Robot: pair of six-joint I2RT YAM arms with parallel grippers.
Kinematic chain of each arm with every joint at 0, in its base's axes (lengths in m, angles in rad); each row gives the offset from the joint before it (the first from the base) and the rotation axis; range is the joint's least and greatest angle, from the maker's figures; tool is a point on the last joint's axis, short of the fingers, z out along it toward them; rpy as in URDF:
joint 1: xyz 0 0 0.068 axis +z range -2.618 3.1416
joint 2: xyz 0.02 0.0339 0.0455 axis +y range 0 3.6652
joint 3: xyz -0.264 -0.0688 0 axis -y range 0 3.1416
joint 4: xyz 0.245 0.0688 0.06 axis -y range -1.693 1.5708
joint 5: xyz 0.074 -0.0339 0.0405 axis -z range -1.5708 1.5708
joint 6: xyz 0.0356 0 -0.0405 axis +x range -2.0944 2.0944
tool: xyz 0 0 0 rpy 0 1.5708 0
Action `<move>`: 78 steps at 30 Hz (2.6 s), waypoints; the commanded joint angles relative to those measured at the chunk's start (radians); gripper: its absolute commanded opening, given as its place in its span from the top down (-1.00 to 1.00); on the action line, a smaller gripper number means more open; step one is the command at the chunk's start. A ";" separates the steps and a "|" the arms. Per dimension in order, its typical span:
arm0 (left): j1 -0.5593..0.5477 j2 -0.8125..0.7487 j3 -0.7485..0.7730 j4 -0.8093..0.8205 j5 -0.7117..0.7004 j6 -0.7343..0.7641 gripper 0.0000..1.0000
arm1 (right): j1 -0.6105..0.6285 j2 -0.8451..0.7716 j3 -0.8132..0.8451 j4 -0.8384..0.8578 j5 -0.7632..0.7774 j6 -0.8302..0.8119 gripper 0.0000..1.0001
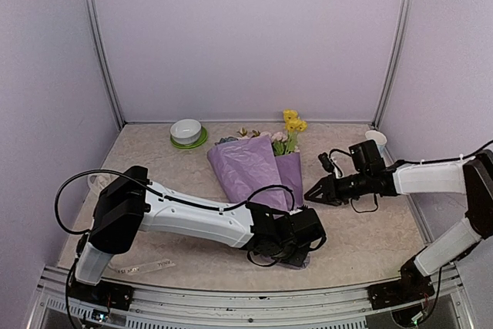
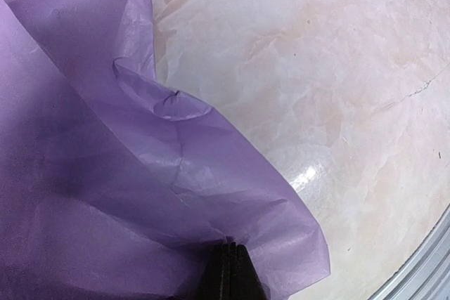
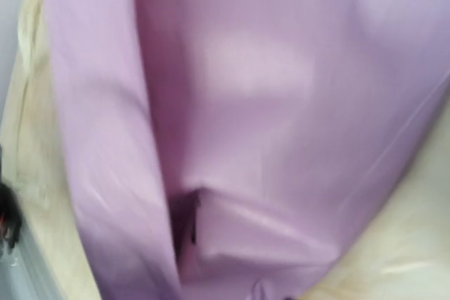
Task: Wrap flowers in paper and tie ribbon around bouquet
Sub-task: Fold the two-thirds-folded wrapping paper at the center of the board.
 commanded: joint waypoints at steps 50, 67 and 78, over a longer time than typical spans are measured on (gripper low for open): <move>-0.048 -0.008 0.332 -0.075 -0.088 0.320 0.24 | 0.046 0.467 0.379 0.085 -0.271 -0.025 1.00; -0.047 0.181 0.341 -0.338 -0.277 0.342 0.45 | 0.024 0.439 0.427 -0.054 -0.279 -0.130 1.00; -0.065 0.085 0.062 -0.248 -0.172 0.387 0.47 | 0.002 0.381 0.451 -0.075 -0.166 -0.080 1.00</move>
